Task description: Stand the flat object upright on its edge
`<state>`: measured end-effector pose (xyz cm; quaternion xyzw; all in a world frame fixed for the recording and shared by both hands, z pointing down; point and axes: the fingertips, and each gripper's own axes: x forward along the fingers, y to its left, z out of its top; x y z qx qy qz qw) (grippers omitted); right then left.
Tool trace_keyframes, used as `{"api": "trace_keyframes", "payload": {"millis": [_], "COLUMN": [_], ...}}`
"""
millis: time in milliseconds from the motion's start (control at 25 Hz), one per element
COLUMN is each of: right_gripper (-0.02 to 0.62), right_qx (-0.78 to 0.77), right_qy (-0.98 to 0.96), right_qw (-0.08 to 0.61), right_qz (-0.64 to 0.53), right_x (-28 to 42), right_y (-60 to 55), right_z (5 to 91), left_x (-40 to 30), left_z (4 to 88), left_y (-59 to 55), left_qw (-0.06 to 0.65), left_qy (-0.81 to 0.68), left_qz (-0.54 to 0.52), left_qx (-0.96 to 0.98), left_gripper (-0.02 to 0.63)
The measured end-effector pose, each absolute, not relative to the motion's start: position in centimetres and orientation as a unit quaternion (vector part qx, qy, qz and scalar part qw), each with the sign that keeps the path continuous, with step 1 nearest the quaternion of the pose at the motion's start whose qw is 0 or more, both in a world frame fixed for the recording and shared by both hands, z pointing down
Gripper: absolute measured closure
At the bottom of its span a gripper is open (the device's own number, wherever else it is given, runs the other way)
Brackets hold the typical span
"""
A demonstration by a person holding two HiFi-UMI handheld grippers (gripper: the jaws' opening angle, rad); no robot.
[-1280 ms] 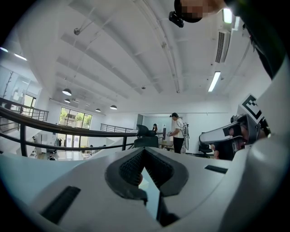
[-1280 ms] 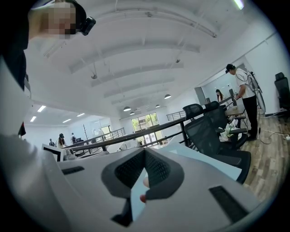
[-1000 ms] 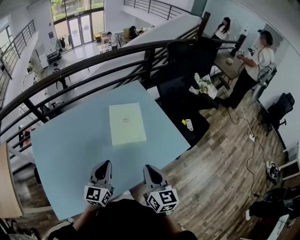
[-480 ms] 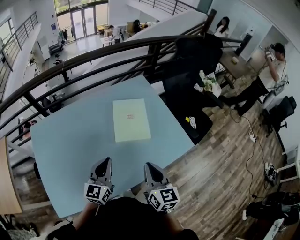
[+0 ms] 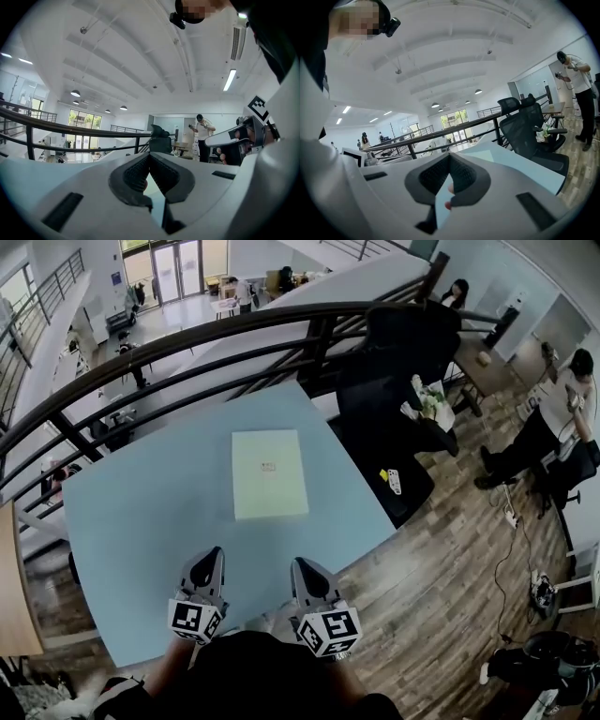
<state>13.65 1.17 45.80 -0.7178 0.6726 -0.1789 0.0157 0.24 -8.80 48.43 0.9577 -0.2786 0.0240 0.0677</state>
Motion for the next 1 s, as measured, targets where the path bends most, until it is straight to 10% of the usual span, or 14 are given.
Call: {"api": "trace_keyframes", "payload": {"millis": [1000], "right_gripper": [0.588], "right_qx": [-0.701], "right_qy": [0.682], "right_qw": [-0.001], "right_qz": [-0.209], "right_x": [21.2], "right_y": [-5.3], "right_z": [50.0], "left_x": [6.0], "left_z": [53.2], "left_y": [-14.6], "left_qw": [0.077], "left_qy": [-0.308], "left_qz": [0.058], "left_qx": [0.947], "left_gripper": [0.603]}}
